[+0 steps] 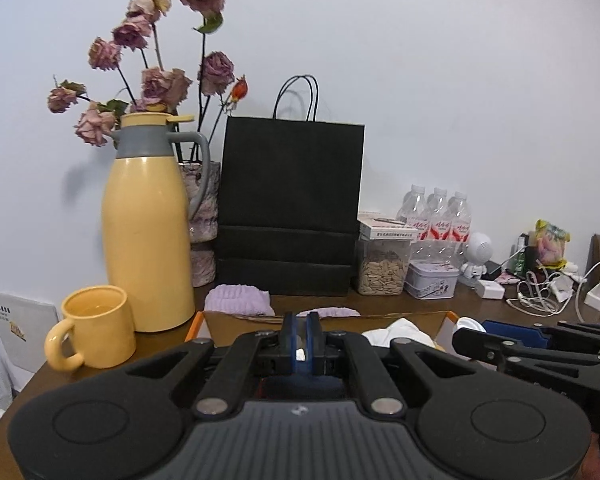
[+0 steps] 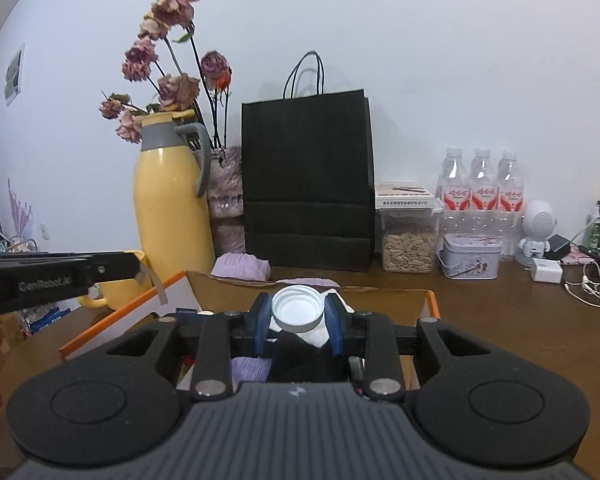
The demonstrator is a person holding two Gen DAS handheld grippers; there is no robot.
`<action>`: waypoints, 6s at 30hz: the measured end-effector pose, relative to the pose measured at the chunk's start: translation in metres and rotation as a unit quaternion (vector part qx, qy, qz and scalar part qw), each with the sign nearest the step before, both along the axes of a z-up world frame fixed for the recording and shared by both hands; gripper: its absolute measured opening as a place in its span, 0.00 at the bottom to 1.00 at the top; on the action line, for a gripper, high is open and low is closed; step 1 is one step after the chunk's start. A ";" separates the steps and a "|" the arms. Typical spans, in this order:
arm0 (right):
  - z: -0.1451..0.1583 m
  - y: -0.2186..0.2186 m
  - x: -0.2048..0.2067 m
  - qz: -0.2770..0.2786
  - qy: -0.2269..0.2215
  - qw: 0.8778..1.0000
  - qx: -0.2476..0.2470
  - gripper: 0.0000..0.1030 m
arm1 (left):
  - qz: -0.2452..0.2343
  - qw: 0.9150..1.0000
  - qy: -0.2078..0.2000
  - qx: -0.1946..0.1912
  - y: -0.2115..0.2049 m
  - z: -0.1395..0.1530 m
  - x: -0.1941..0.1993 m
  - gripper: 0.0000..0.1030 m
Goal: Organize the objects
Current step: 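Carry the white lid with the right tool while the left tool carries the clear piece to the box, then open the right tool over the box while the left tool releases the clear piece inside, then move both tools back over the remaining items on the table, then grasp the black cable with the left tool while the right tool approaches the white lids, then grasp the small yellow box with the right tool while the left tool holds the black cable, then carry the yellow box with the right tool while the left tool carries the cable to the box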
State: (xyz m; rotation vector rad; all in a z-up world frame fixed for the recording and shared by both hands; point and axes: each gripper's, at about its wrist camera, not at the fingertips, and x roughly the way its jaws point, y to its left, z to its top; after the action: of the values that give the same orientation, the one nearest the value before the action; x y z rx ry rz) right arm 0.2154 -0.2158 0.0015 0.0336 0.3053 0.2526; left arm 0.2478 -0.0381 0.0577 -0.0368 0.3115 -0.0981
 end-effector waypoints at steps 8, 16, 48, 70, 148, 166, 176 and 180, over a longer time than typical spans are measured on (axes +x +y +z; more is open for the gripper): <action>-0.013 0.008 0.039 0.002 0.027 1.000 -0.010 0.29 | 0.003 1.000 0.013 0.010 -0.005 -0.013 0.041 0.03; -0.026 0.004 0.057 -0.009 0.055 0.998 -0.017 0.73 | 0.010 0.999 0.018 0.033 -0.002 -0.026 0.055 0.44; -0.018 0.006 0.005 -0.035 -0.008 0.998 -0.059 1.00 | 0.040 0.999 -0.021 0.025 0.007 -0.030 0.013 1.00; -0.020 0.012 -0.060 -0.030 0.010 0.998 -0.059 1.00 | 0.038 0.999 -0.009 0.026 0.018 -0.022 -0.060 1.00; -0.076 0.121 -0.055 0.076 0.142 0.981 -0.110 0.46 | 0.035 0.992 0.124 0.001 0.098 -0.091 -0.108 0.12; -0.070 0.089 -0.085 0.067 0.086 0.992 -0.070 0.22 | -0.041 0.986 0.150 0.060 0.052 -0.101 -0.098 0.10; -0.062 0.079 -0.100 0.070 0.059 0.994 -0.053 0.22 | -0.030 0.992 0.120 0.036 0.057 -0.091 -0.115 0.00; -0.062 0.076 -0.101 0.069 0.059 0.995 -0.049 0.22 | -0.036 0.991 0.121 0.052 0.050 -0.090 -0.113 0.21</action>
State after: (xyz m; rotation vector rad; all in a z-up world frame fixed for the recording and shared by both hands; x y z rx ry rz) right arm 0.1146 -0.1401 -0.0604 -0.0697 0.4373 0.3728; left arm 0.1352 0.0119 -0.0328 0.0660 0.5598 -0.1484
